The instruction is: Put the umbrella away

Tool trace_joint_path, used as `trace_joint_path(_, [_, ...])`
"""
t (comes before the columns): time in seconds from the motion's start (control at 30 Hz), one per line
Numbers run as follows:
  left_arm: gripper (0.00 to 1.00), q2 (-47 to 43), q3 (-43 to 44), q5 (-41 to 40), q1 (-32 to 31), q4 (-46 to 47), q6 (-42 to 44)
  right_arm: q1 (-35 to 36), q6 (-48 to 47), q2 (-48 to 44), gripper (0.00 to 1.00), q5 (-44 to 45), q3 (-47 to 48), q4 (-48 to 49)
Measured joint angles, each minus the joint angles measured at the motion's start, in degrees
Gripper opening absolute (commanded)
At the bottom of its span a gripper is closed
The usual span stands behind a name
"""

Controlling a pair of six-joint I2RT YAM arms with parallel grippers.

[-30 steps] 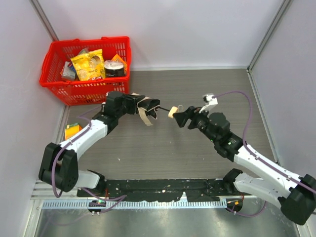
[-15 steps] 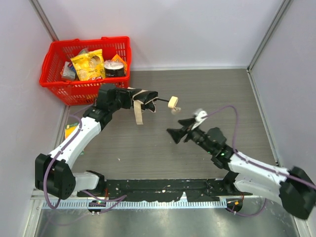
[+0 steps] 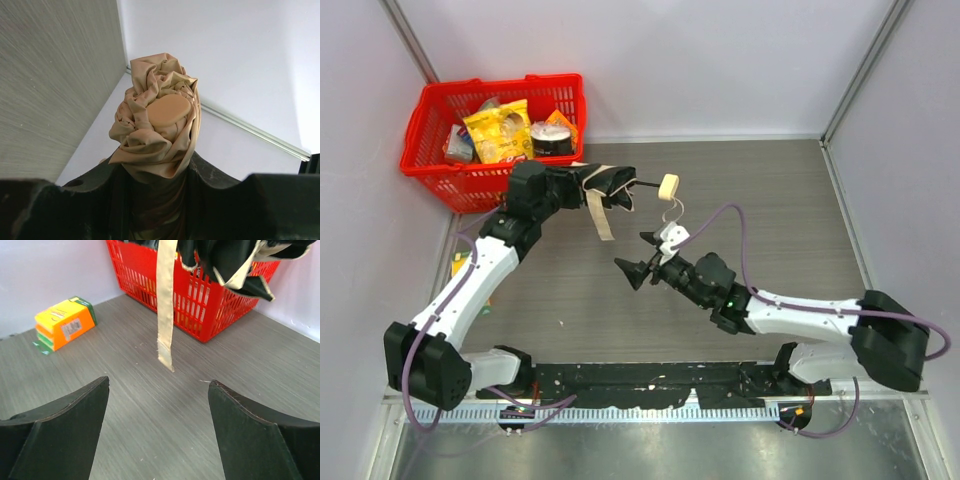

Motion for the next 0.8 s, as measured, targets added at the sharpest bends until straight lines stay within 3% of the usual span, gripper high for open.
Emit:
trace_joint_path(0.23, [0.0, -0.63, -0.02, 0.42, 0.0, 0.04, -2.29, -0.02, -5.77, 15.82, 0.85, 3.89, 7.93, 7.5])
trace_joint_path(0.33, [0.0, -1.36, -0.07, 0.68, 0.0, 0.07, -2.78, -0.17, -7.67, 20.44, 0.78, 5.09, 11.72, 9.46])
trace_joint_path(0.47, [0.0, -2.38, -0.52, 0.94, 0.0, 0.81, -3.69, -0.17, -9.07, 23.67, 0.3, 7.48, 15.8, 10.16])
trace_joint_path(0.5, [0.0, -2.58, -0.68, 0.94, 0.0, 1.03, -3.69, -0.17, -8.96, 23.74, 0.09, 7.37, 16.22, 9.88])
trace_joint_path(0.53, [0.0, -2.73, -0.81, 0.92, 0.0, 1.27, -3.69, -0.28, -8.52, 23.56, 0.01, 6.6, 16.37, 9.55])
trace_joint_path(0.7, [0.0, -2.93, -2.29, 0.66, 0.0, 4.83, -3.76, -0.42, -3.67, 20.0, 0.01, -2.49, 16.52, 2.43])
trace_joint_path(0.8, [0.0, -2.91, -2.99, 0.07, 0.0, 7.48, -3.58, -1.05, 2.12, 15.58, 0.01, -14.05, 17.55, -5.75])
